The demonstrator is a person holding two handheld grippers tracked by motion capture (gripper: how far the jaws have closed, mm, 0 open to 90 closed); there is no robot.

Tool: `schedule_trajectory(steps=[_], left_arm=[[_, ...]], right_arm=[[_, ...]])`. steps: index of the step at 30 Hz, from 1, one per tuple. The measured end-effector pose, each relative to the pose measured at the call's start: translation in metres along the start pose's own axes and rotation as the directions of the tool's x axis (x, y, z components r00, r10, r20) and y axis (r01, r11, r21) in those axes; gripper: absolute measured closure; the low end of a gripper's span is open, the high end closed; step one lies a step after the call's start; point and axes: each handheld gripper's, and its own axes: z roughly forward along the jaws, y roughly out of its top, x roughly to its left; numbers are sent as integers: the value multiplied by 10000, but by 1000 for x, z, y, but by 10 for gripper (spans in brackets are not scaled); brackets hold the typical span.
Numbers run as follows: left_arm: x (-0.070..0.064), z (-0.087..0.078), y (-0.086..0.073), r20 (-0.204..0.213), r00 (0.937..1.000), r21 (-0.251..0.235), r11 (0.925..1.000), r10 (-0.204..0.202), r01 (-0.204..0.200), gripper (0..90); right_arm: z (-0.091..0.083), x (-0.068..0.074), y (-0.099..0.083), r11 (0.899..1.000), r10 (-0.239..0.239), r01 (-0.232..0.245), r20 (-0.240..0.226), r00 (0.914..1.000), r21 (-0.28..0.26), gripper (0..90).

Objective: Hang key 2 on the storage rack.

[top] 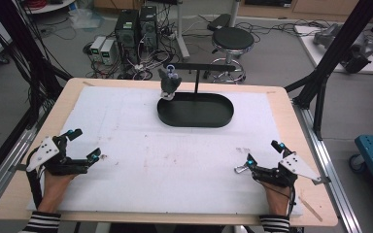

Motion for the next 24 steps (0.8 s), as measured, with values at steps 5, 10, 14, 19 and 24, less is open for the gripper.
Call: schedule_trajectory(steps=[5, 10, 14, 19, 24], left_arm=[[-1, 2, -3, 65, 10000, 8, 10000, -59, 58, 17], [-1, 2, -7, 97, 9999, -2, 10000, -51, 51, 17], [-2, 3, -10, 152, 9999, 18, 10000, -1, 1, 17], [-2, 4, -14, 153, 9998, 48, 9999, -117, 117, 17], [-2, 6, -16, 226, 9997, 101, 9999, -133, 131, 17]], right_arm=[[-8, -1, 19, 9998, -76, 82, -358, 9993, 158, 5], [-12, -2, 31, 9971, -242, 314, -1016, 9945, 698, 6], [-13, -3, 42, 9909, -491, 666, -1460, 9881, 1173, 6], [-12, -10, 56, 9824, -644, 978, -2024, 9772, 1593, 6], [-8, -16, 67, 9672, -832, 1408, -2598, 9621, 2115, 6]])
